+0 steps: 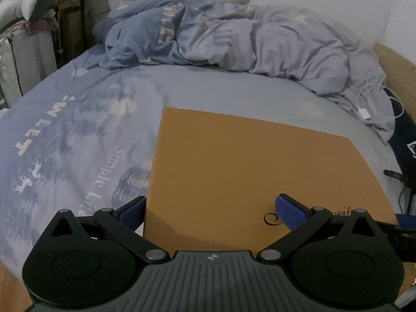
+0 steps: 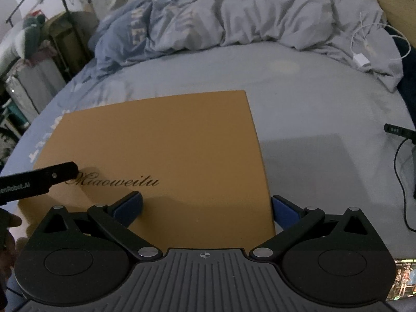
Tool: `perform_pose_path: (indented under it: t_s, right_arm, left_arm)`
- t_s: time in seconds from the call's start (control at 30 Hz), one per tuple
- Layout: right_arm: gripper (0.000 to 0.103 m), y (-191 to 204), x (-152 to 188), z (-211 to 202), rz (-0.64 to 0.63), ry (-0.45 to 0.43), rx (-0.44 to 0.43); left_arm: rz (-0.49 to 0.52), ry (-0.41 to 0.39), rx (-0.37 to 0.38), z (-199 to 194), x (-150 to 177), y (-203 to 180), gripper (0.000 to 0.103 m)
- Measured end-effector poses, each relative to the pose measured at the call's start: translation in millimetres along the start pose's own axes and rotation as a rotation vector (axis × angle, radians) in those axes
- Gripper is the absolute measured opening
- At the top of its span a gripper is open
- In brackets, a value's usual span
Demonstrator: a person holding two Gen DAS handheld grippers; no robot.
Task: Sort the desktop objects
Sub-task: 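Lift the tan lid with both grippers and carry it over the box, then lower the tan lid onto the box opening with both grippers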
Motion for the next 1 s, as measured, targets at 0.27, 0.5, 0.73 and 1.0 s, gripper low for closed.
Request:
perform_pose_path:
  t_s: [0.27, 0.5, 0.73, 1.0]
  right_arm:
    - [0.103, -5, 5, -10, 0.005, -0.009, 0.034]
    - [0.103, -2, 8, -7, 0.006, -0.002, 0.027]
    - [0.103, 2, 10, -1, 0.006, 0.012, 0.017]
    - [0.103, -8, 12, 5, 0.035, 0.027, 0.021]
  left_arm:
    - [0.010, 0.007, 0.030, -4, 5, -7, 0.103]
    - [0.008, 0.008, 0.015, -5, 5, -2, 0.103]
    - [0.009, 0.015, 0.000, 2, 4, 0, 0.103]
    - [0.050, 0.005, 0.003, 7, 6, -9, 0.103]
Point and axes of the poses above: each gripper's, at about its wrist camera, not at the fingertips, and z roughly the way its jaws point, y to its left, x to its underside, the point moved 4 cm from there along z, roughly the way its jaws point, and after that the axes turned 5 degrees about z, right-handed, at the moved point
